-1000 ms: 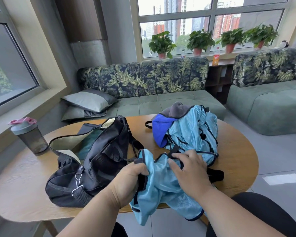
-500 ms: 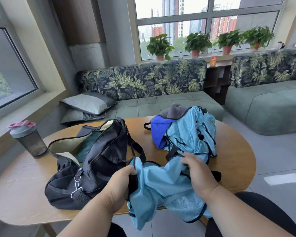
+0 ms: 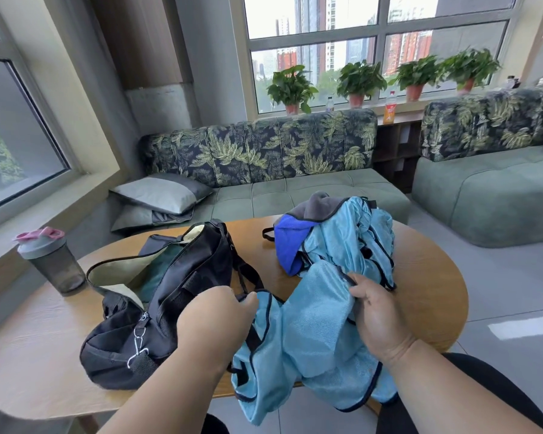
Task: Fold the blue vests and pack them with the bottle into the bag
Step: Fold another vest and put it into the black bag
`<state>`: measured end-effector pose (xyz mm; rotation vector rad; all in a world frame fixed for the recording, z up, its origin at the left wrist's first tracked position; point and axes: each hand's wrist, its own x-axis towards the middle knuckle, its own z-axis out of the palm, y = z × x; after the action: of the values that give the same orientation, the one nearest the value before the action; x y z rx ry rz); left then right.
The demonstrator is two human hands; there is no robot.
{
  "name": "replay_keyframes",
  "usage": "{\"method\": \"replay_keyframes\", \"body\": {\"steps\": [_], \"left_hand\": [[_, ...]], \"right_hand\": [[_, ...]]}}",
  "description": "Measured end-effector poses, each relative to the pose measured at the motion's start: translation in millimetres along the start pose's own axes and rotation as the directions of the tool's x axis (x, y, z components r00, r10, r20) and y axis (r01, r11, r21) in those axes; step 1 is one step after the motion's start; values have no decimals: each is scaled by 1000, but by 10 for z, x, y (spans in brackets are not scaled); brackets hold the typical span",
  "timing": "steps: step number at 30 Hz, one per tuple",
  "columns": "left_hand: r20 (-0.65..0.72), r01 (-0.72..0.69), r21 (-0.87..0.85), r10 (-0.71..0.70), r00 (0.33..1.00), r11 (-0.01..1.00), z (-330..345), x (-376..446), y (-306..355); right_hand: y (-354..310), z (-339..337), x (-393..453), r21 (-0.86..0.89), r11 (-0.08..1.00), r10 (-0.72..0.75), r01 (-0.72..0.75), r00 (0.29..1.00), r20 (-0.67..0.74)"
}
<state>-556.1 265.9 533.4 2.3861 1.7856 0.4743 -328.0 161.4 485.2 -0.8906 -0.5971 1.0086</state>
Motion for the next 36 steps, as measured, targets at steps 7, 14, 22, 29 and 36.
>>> {"method": "replay_keyframes", "body": {"steps": [7, 14, 22, 29, 36], "left_hand": [[236, -30, -69, 46, 971, 997, 534, 91, 190], [355, 296, -626, -73, 932, 722, 465, 285, 65], [290, 353, -864, 219, 932, -359, -563, 275, -86], [239, 325, -881, 271, 933, -343, -661, 215, -171], [246, 347, -904, 359, 900, -250, -667, 102, -146]], "right_hand": [[61, 46, 5, -64, 998, -22, 27, 997, 68], [46, -108, 48, -108, 992, -63, 59, 997, -33], [6, -254, 176, -79, 989, -137, 122, 966, -218], [-88, -214, 73, -307, 952, -142, -10, 872, -469], [-95, -130, -31, -738, 603, -114, -303, 883, -455]]}}
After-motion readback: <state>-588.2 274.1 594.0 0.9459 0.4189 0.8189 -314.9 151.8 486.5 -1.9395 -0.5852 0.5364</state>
